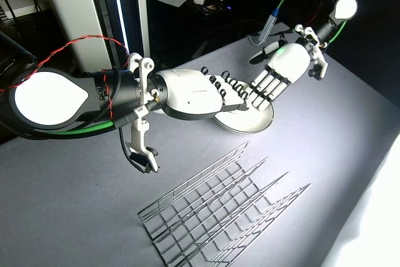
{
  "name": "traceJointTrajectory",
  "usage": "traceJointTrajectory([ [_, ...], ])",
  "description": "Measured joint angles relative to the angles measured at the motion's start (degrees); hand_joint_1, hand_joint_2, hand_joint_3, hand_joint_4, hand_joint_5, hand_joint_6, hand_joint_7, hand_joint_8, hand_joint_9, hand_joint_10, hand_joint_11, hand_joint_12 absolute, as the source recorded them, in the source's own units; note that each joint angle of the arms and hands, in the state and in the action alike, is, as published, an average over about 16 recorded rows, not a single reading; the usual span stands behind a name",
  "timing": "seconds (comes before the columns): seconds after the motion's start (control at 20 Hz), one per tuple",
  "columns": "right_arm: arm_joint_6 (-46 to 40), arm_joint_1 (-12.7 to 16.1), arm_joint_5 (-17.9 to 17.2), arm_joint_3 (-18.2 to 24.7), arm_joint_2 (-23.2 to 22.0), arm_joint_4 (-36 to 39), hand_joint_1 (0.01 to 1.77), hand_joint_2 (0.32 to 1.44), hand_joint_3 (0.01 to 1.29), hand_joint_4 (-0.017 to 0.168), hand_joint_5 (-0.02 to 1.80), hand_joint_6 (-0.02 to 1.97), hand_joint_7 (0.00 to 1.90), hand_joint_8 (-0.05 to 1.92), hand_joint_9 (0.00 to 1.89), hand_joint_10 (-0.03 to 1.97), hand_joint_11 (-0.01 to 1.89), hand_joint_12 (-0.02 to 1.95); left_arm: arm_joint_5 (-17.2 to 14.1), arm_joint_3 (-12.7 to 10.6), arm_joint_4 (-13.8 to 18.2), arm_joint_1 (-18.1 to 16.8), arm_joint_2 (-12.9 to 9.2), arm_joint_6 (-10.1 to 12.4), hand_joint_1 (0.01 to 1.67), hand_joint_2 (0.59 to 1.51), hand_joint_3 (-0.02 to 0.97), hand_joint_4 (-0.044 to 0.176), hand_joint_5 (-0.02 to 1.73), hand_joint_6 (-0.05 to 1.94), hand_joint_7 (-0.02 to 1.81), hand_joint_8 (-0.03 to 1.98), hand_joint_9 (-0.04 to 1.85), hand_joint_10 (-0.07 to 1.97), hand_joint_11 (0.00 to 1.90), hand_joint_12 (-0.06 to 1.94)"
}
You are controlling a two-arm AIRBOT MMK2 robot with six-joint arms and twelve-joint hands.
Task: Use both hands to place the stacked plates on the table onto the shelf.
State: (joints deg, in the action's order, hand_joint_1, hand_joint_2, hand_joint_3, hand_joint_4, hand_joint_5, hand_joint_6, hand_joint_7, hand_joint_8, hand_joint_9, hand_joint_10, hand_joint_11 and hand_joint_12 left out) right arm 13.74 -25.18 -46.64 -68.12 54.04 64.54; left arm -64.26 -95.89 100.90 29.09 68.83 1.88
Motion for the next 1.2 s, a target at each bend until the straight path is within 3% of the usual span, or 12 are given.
traceJointTrajectory([
  [0.4, 0.0, -0.6, 0.0, 0.0, 0.1, -0.1, 1.03, 0.98, 0.02, 0.003, 0.03, 0.01, 0.01, 0.00, 0.02, 0.01, 0.02, 0.27, 2.7, 1.6, -1.0, -0.6, 2.7, -0.1, 0.02, 1.104, -0.005, -0.009, 0.03, -0.03, 0.00, -0.02, 0.02, 0.00, 0.02, 0.01],
  [0.8, -0.1, -1.7, 1.2, 0.1, 1.1, -0.3, 1.18, 0.98, 0.02, 0.003, 0.11, 0.01, 0.08, 0.00, 0.10, 0.01, 0.02, 0.54, 4.6, 2.9, -0.9, -1.6, 4.2, 0.1, 0.02, 1.107, -0.005, -0.010, 0.03, -0.03, 0.00, -0.02, 0.02, 0.01, 0.02, 0.01],
  [1.2, -0.1, -3.1, 4.4, 0.1, 3.8, -0.5, 1.28, 0.98, 0.02, 0.003, 0.21, 0.01, 0.15, 0.00, 0.19, 0.01, 0.02, 0.82, 4.9, 2.6, -0.4, -2.1, 4.7, 0.5, 0.02, 1.110, -0.006, -0.010, 0.03, -0.03, 0.00, -0.02, 0.03, 0.01, 0.02, 0.01],
])
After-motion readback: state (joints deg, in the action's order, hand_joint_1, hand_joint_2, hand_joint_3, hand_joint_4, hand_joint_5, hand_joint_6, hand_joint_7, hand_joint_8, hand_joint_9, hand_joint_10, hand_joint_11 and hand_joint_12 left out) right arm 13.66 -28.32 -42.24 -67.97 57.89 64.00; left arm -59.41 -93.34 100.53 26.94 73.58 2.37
